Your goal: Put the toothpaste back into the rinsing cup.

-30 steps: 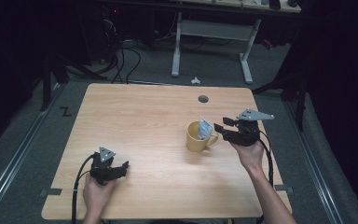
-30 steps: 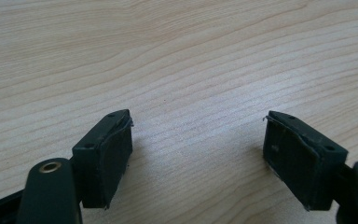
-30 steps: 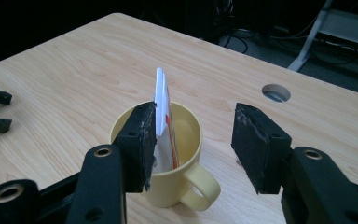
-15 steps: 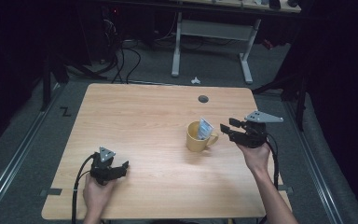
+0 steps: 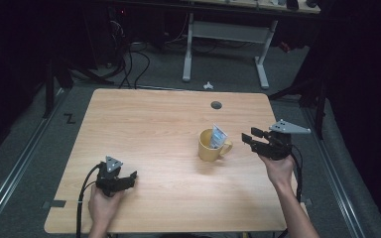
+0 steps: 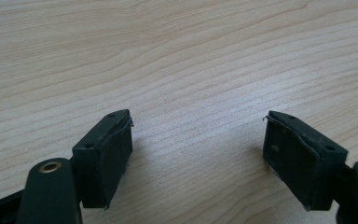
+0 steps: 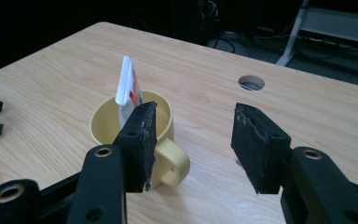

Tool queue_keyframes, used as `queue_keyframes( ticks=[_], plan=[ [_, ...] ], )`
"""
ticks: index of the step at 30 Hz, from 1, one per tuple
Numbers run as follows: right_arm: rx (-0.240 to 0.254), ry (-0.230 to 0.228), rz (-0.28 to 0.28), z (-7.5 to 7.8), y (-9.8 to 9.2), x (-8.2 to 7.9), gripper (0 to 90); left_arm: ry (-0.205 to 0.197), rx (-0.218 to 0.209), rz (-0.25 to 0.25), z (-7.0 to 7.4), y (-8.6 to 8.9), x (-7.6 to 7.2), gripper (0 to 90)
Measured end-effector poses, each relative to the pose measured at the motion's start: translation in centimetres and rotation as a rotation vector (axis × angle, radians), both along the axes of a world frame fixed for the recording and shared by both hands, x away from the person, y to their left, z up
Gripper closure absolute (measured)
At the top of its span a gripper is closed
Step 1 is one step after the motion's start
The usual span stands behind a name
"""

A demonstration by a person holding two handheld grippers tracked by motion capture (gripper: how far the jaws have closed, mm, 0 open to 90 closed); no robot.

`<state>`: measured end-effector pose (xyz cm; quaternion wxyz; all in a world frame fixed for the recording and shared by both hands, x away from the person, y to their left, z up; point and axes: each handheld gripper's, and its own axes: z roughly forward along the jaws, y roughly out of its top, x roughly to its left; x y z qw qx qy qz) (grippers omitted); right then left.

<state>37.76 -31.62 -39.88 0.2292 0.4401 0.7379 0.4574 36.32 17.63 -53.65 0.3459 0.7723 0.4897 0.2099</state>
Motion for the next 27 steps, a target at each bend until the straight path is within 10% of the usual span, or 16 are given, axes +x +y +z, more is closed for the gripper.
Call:
queue_keyframes(
  ticks=[27],
  plan=[
    [0.039, 0.027, -0.062, -2.1, -2.6, -1.1, 50.4, 0.000, 0.000, 0.000, 0.0, 0.0, 0.0, 24.1]
  ],
)
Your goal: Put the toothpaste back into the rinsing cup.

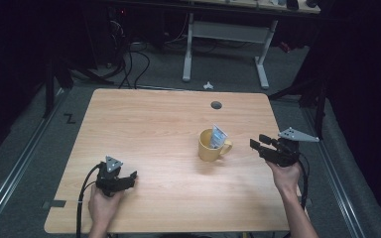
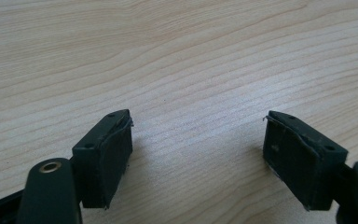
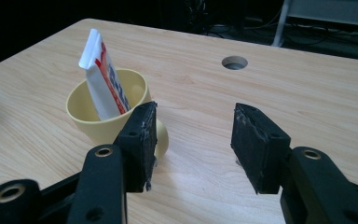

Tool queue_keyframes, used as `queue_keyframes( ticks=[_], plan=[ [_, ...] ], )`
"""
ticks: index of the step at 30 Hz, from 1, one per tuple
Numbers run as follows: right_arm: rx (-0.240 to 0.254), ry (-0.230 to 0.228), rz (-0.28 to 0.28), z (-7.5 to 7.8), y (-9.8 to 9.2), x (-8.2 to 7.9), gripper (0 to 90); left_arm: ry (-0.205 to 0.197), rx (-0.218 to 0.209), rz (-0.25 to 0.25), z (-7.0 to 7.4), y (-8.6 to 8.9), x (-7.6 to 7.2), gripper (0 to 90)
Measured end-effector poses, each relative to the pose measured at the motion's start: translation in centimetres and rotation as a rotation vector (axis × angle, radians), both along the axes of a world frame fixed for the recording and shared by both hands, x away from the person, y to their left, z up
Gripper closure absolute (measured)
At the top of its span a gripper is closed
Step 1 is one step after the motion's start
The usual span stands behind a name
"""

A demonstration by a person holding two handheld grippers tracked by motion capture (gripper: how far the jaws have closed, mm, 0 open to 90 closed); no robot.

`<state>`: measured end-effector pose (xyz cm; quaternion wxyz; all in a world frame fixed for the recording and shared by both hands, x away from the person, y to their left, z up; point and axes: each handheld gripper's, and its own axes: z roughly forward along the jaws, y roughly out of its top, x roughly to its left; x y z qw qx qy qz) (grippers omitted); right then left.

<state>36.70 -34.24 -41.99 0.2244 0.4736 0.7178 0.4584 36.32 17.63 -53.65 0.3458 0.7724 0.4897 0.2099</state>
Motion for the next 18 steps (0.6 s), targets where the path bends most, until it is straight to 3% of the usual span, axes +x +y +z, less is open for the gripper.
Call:
queue_keyframes(
  ticks=[18],
  plan=[
    [0.024, 0.016, -0.040, -1.9, -0.8, -0.2, 51.1, 0.000, -0.001, 0.001, 0.0, 0.0, 0.0, 24.1]
  ],
)
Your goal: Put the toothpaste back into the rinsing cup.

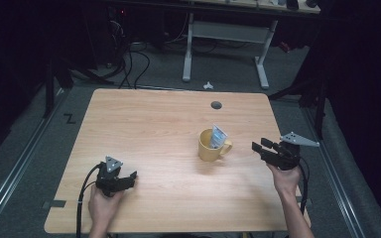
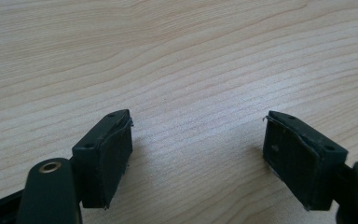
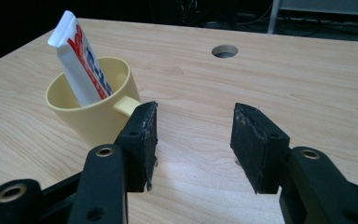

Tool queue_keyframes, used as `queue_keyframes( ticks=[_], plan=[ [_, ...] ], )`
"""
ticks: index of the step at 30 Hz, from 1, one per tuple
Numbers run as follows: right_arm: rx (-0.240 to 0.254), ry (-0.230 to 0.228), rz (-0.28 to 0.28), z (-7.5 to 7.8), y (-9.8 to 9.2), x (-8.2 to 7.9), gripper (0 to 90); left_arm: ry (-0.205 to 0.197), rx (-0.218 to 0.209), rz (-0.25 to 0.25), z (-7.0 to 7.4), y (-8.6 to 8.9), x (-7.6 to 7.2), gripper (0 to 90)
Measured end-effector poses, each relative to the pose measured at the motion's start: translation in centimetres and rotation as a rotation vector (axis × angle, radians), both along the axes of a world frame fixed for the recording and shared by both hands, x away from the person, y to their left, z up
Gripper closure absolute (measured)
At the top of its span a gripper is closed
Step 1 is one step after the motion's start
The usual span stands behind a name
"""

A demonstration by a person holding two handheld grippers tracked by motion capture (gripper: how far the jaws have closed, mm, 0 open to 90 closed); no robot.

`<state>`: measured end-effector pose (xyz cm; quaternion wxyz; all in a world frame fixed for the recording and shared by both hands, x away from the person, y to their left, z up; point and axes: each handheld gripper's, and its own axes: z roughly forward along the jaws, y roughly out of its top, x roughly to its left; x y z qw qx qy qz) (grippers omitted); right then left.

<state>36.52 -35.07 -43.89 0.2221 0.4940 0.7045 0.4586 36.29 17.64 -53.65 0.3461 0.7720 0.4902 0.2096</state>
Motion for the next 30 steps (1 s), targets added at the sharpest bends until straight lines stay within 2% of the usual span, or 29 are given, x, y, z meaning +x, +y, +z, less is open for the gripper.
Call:
queue_keyframes(
  ticks=[2, 5, 10, 22, 30],
  plan=[
    [0.000, 0.004, -0.003, -0.3, 0.0, 0.0, 51.2, 0.000, 0.000, 0.000, 0.0, 0.0, 0.0, 24.1],
    [-0.027, 0.009, -0.010, -0.7, 0.1, 0.1, 51.4, 0.000, 0.000, 0.000, 0.0, 0.0, 0.0, 24.1],
    [-0.004, 0.024, -0.015, -1.7, 0.0, 0.0, 51.5, 0.000, 0.000, 0.000, 0.0, 0.0, 0.0, 24.1],
    [0.013, 0.042, -0.025, -3.1, 0.0, -0.2, 51.7, 0.000, 0.000, 0.000, 0.0, 0.0, 0.0, 24.1],
    [-0.008, 0.056, -0.018, -3.6, 0.6, 0.0, 51.7, 0.000, 0.000, 0.000, 0.0, 0.0, 0.0, 24.1]
  ],
)
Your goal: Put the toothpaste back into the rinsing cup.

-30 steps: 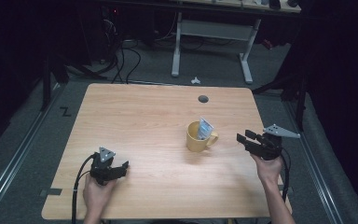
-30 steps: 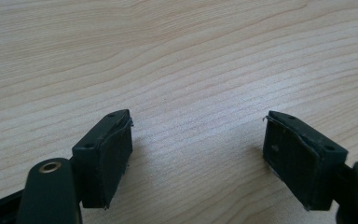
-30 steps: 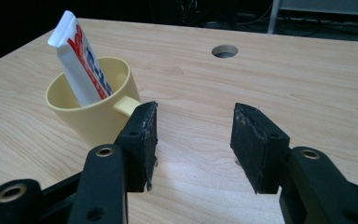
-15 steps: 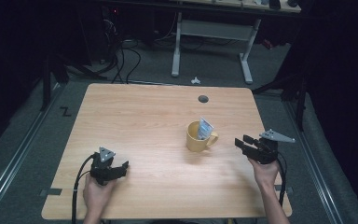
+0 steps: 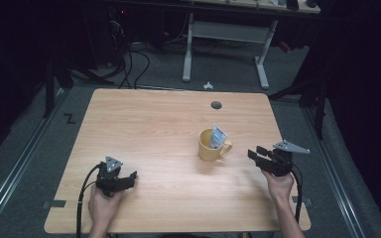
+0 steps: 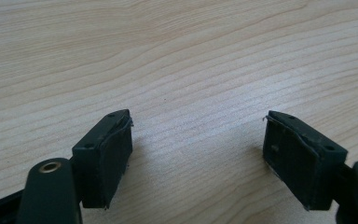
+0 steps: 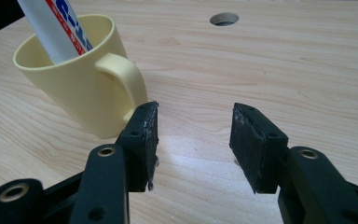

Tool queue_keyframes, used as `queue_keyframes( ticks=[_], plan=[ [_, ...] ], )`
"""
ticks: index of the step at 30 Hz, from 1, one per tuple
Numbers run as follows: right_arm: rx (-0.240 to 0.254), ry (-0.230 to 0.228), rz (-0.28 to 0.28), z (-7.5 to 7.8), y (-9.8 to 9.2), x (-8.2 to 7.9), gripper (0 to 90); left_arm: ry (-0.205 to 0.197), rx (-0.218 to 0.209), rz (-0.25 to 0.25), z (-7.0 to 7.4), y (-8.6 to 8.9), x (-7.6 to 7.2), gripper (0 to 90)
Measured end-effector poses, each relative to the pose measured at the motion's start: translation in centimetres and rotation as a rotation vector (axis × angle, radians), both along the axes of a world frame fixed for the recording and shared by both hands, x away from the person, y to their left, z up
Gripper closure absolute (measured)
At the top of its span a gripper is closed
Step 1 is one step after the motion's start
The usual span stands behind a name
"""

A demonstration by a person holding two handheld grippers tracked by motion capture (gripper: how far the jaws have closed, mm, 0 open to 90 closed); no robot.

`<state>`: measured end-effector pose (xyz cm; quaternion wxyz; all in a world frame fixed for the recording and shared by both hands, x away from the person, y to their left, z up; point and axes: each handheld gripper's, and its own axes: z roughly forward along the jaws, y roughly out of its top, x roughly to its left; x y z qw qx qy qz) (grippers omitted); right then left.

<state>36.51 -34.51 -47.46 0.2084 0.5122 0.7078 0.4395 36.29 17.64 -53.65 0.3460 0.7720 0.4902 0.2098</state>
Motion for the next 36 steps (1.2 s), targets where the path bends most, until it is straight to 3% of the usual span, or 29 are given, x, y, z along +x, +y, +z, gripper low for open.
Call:
queue_keyframes(
  ticks=[18, 30, 36],
  plan=[
    [-0.012, 0.032, 0.007, -1.3, 0.7, 0.6, 51.9, 0.000, 0.000, 0.000, 0.0, 0.0, 0.0, 24.1],
    [-0.058, 0.071, 0.003, -2.6, 0.9, 1.0, 52.0, 0.000, 0.000, 0.000, 0.0, 0.0, 0.0, 24.1],
    [-0.080, 0.069, 0.001, -2.9, 1.2, 1.2, 51.9, 0.000, 0.000, 0.000, 0.0, 0.0, 0.0, 24.1]
  ],
)
